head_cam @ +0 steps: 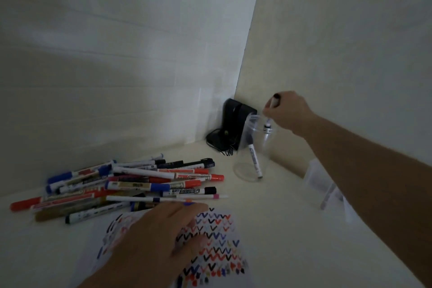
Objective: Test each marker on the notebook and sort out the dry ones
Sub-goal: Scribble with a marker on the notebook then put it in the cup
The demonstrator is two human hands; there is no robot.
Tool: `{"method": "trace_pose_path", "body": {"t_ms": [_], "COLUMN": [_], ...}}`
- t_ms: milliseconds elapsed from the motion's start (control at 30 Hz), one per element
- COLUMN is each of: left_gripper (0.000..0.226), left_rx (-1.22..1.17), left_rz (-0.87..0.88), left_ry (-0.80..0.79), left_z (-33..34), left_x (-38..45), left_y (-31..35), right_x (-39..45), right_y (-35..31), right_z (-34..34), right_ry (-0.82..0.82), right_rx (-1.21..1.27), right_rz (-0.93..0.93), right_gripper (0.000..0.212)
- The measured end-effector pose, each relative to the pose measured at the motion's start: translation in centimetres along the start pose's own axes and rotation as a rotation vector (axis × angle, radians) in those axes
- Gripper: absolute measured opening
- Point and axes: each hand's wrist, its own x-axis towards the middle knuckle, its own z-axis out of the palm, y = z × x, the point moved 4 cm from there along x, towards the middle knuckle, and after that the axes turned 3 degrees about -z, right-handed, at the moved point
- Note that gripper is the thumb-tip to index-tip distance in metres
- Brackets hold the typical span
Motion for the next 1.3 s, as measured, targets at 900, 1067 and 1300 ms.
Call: {"method": "trace_pose_path", "body": {"t_ms": [900,1067,1300], "left_gripper": [0.03,0.034,0.033], "left_rx": [-0.133,-0.165,-0.173], "left_rz": [-0.287,-0.303,-0.31], "left_ry": [0.131,0.129,0.134], "left_z": [0.8,0.9,1.0], "left_x": [0.4,0.5,0.5], "left_y": [-3.3,-3.6,-3.7], "right_x": [-15.5,-15.2,-14.1], "right_y": [-4.8,-3.4,-2.8], "right_z": [13.7,14.7,15.1], "right_ry": [-0.63,-0.557,-0.596], "right_rx": [-0.262,-0.219,-0.157], "right_rz": [-0.415,-0.353,-0.264], "right_gripper": [0.019,0.006,0.023]}}
